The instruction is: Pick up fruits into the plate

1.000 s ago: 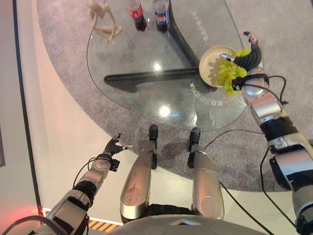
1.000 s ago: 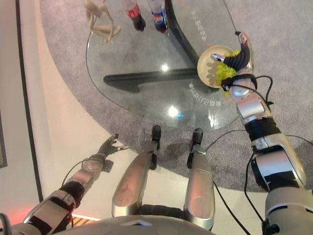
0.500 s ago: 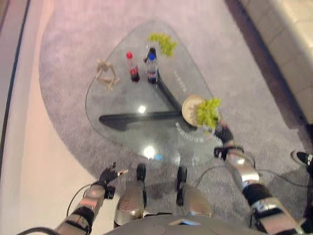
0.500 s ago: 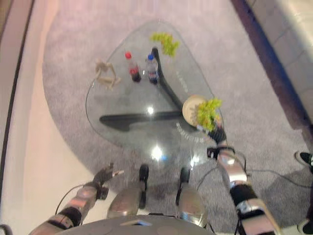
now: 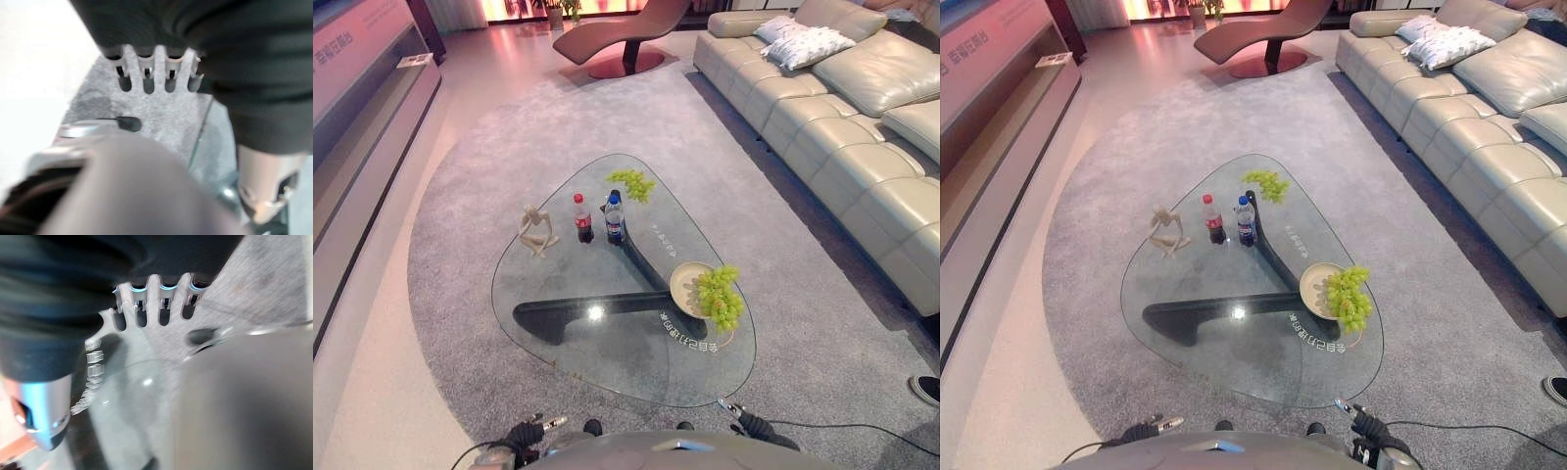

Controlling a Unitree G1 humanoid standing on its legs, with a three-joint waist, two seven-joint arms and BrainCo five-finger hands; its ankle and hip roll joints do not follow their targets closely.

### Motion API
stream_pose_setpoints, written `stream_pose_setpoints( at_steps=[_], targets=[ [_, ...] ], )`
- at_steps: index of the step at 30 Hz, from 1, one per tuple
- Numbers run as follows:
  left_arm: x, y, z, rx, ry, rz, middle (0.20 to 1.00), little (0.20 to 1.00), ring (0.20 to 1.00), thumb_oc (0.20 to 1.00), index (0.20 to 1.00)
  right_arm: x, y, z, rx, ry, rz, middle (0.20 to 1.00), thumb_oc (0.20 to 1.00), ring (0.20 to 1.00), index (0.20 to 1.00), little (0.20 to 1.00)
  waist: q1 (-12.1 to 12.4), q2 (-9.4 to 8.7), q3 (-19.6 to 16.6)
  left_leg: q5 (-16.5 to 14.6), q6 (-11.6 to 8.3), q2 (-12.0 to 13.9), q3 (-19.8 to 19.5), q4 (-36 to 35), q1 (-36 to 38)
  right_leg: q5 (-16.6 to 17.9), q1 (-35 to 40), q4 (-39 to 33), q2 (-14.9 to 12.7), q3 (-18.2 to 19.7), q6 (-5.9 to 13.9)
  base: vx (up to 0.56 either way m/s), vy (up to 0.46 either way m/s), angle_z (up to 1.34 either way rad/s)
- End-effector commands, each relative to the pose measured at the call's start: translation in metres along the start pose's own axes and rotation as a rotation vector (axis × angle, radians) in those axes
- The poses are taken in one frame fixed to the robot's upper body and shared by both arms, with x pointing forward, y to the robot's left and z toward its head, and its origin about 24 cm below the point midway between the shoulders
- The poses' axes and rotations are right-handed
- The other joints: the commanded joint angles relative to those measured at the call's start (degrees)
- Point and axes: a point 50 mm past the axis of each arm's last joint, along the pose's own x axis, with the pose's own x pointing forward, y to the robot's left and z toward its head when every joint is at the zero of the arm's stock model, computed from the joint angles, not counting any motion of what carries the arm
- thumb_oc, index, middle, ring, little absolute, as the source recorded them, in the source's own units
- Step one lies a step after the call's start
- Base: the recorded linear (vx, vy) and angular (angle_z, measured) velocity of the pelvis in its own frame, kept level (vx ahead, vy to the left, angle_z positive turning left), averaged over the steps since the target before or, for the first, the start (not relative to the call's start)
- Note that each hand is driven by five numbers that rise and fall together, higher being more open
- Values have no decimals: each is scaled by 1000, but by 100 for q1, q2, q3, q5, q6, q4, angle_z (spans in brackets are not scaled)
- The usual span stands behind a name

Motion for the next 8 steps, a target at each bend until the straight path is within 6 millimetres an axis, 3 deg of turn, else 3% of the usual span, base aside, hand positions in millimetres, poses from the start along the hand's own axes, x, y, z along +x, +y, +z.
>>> stream_pose_setpoints(
  at_steps=[1,8],
  targets=[
    [4,-9,11,-25,8,-27,1000,1000,1000,1000,1000,3,1,8,-27,27,19,1000,1000,1000,1000,1000,37,135,223,-775,265,-361,335,186,244,-315,-61,461,144,16,14,0,18,-7],
    [5,-12,15,-9,11,-29,1000,1000,1000,1000,1000,4,8,17,-112,-11,77,1000,1000,1000,1000,1000,19,131,173,-825,306,-359,345,208,276,-353,-35,460,174,92,-7,-7,-2,-10]
  ],
)
